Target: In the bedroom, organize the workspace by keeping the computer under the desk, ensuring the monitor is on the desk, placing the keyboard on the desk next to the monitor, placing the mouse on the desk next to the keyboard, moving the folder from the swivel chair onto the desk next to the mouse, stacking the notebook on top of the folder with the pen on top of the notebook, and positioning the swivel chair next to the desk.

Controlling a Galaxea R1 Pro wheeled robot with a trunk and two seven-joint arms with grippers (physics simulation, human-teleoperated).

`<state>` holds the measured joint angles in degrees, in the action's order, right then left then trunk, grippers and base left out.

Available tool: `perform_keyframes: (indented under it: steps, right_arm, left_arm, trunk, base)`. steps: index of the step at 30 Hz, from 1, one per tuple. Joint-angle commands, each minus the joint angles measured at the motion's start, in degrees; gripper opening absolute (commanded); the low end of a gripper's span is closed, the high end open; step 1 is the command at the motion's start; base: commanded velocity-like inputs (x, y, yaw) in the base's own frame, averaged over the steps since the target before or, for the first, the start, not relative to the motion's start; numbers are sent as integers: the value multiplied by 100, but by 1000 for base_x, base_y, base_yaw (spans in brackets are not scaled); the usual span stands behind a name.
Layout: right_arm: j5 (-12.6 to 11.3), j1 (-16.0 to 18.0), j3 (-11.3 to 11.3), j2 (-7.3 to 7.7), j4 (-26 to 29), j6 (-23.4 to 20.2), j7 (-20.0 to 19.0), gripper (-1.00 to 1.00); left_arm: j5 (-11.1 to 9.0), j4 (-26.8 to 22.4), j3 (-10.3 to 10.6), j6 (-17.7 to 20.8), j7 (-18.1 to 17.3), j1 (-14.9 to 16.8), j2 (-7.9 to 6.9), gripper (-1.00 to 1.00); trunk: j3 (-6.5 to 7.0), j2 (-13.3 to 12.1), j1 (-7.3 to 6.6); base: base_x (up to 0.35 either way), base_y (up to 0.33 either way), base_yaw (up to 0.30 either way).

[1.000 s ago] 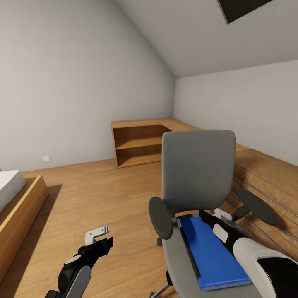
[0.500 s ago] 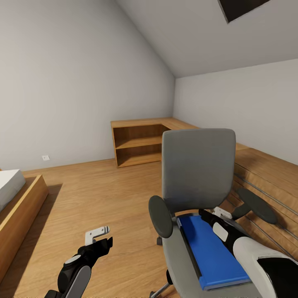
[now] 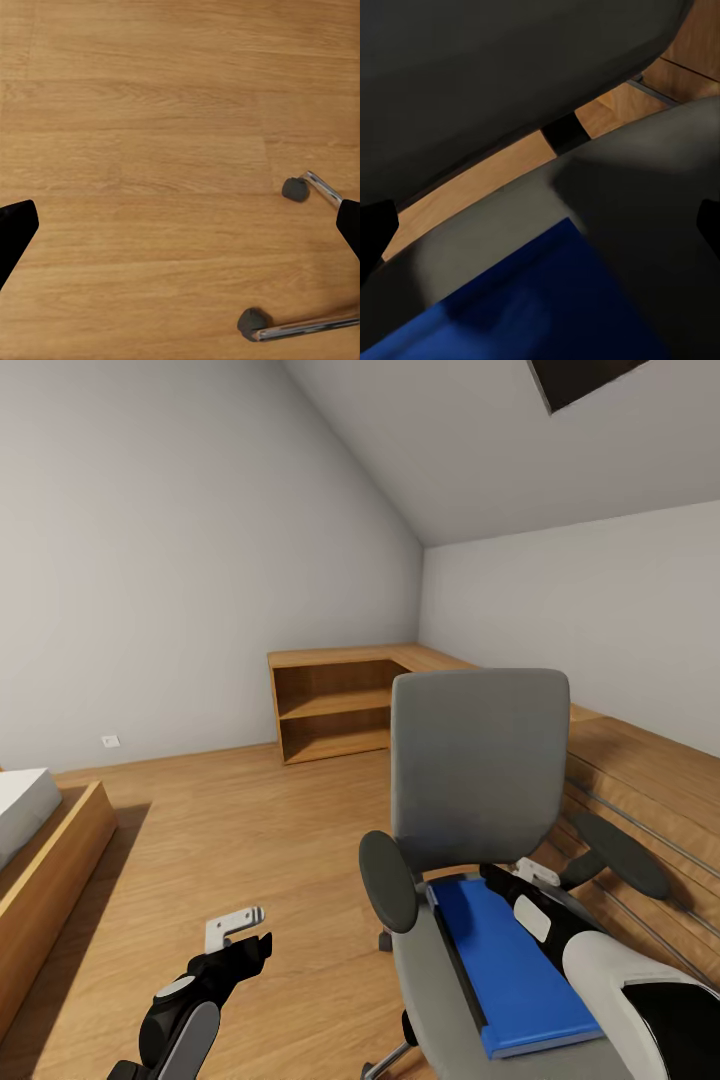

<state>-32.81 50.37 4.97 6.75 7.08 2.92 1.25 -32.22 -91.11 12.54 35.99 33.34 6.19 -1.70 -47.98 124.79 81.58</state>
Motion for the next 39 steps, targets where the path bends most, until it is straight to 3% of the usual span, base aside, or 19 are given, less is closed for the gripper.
perform_keyframes:
  steps: [1,39]
  right_arm:
    - [-67,-1,13,1,-187,16,14,100]
    - [-67,-1,13,1,-189,16,16,100]
  left_arm:
    - [-56,-6,12,5,59,5,-6,100]
    - [-56,-3,12,4,67,5,-6,100]
  trunk:
    - [-7,2,0]
    - [-7,2,0]
  base:
    - [0,0,0]
    - [-81,0,0]
